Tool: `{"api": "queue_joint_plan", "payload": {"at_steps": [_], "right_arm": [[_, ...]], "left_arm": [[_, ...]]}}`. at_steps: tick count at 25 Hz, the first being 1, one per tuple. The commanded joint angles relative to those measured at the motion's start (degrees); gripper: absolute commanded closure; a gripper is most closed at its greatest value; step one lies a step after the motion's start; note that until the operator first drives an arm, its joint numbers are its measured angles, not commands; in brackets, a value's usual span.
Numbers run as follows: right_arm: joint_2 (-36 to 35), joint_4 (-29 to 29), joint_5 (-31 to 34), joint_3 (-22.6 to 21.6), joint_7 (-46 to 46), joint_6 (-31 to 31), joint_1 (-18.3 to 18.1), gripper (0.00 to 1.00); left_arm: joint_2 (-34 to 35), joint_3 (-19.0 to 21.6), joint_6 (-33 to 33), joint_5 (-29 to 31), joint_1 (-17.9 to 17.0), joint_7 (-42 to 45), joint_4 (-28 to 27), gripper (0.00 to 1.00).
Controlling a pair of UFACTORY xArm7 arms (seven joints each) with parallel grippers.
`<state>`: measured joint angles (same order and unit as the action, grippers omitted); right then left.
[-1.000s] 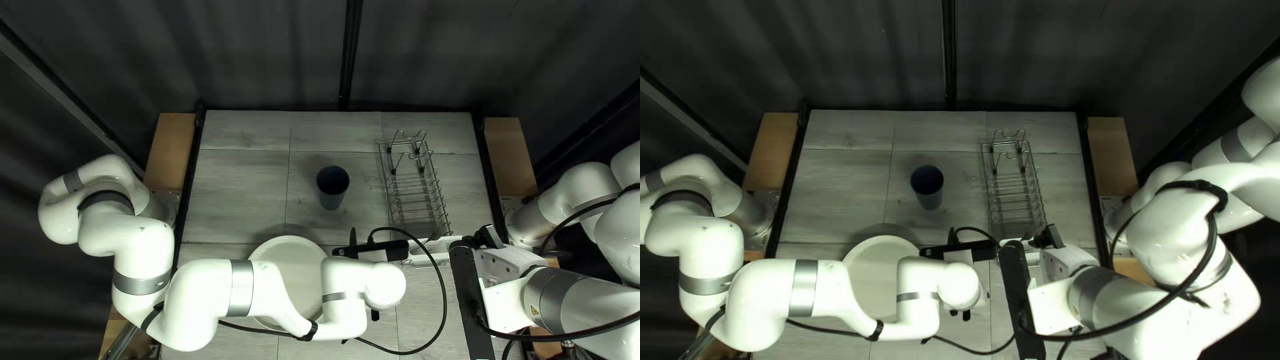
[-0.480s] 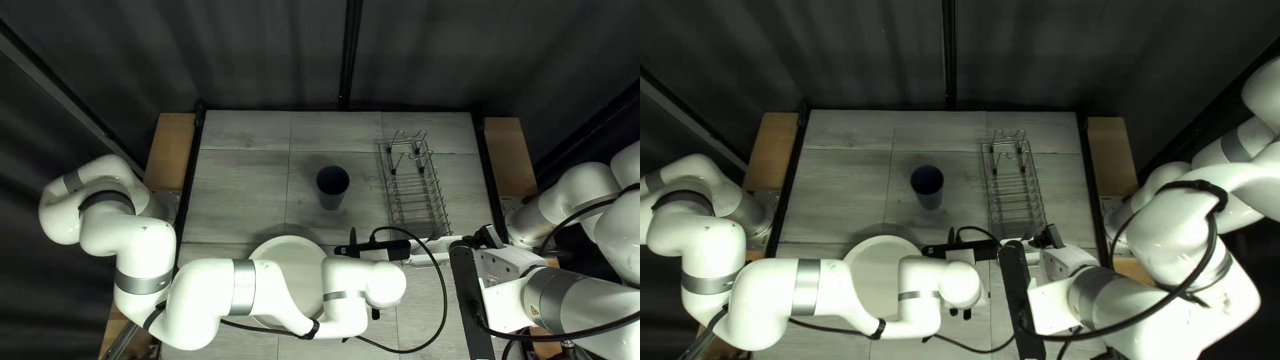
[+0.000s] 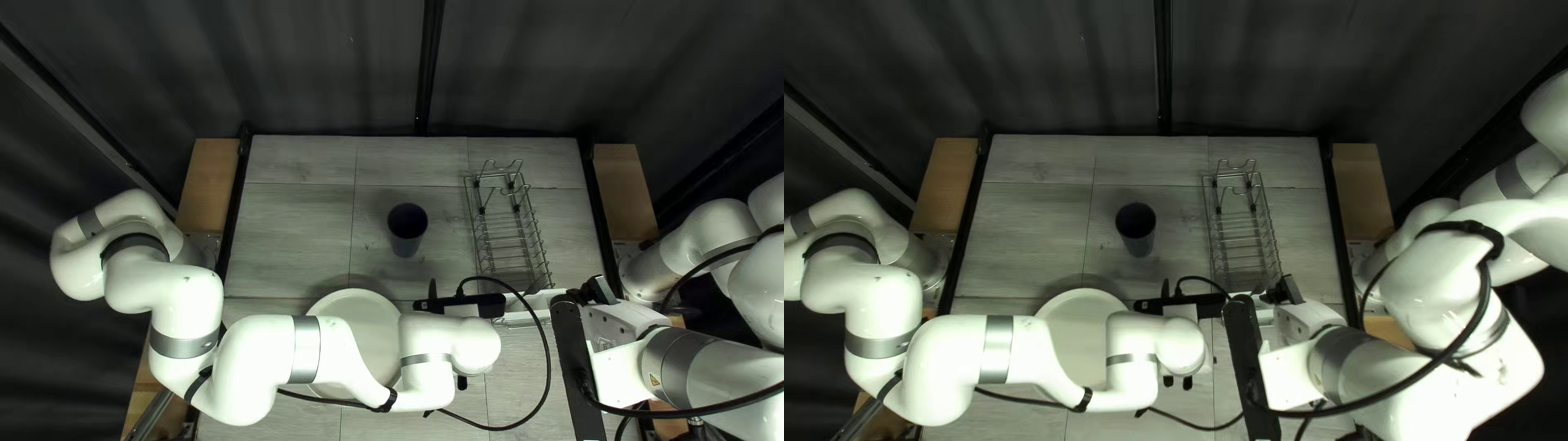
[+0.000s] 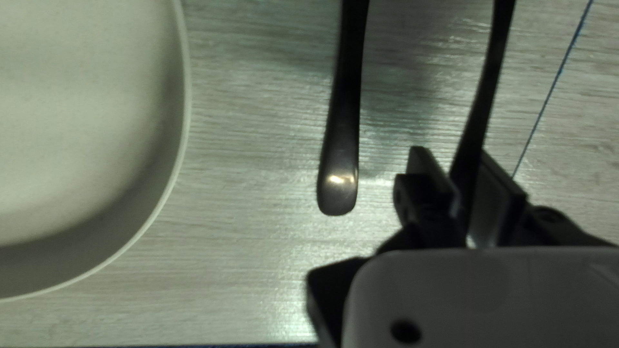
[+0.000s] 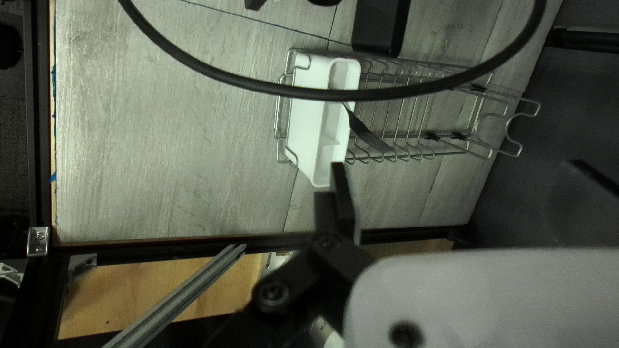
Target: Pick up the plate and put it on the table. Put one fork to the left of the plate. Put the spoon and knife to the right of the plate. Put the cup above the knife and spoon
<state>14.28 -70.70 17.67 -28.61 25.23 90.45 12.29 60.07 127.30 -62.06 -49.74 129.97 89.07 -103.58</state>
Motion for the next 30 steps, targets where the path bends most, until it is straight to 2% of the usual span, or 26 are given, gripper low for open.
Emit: {"api": "queue_joint_plan", "payload": {"at_steps": [1,8,14,16,17,25,26,28,30], "right_arm": [[0.0,0.0,0.0,0.0,0.0,0.0,0.0,0.0],[0.0,0.0,0.0,0.0,0.0,0.0,0.0,0.0],[0.0,0.0,0.0,0.0,0.0,0.0,0.0,0.0],[0.0,0.0,0.0,0.0,0.0,0.0,0.0,0.0],[0.0,0.0,0.0,0.0,0.0,0.0,0.0,0.0],[0.0,0.0,0.0,0.0,0.0,0.0,0.0,0.0],[0.0,0.0,0.0,0.0,0.0,0.0,0.0,0.0],[0.0,0.0,0.0,0.0,0.0,0.0,0.0,0.0],[0.0,0.0,0.0,0.0,0.0,0.0,0.0,0.0]], "left_arm": [[-2.6,-1.8,0.0,1.4,-2.8,-0.1,3.2,0.0],[-9.7,-5.8,3.6,3.4,-11.5,-2.9,15.2,0.0],[-19.5,-12.9,7.7,7.5,-24.1,-5.4,30.0,0.0],[-21.5,-15.1,7.5,9.1,-27.3,-5.0,32.4,0.0],[-21.8,-15.8,7.5,9.4,-28.2,-4.5,32.9,0.0],[-21.8,-15.8,7.5,9.4,-28.2,-4.5,32.9,0.0],[-23.0,-16.3,8.1,9.0,-29.0,-4.8,34.4,0.0],[-26.2,-21.2,9.3,11.9,-35.2,-4.3,38.3,0.0],[-31.1,-29.2,10.6,16.7,-44.8,-5.6,43.7,0.0]]}}
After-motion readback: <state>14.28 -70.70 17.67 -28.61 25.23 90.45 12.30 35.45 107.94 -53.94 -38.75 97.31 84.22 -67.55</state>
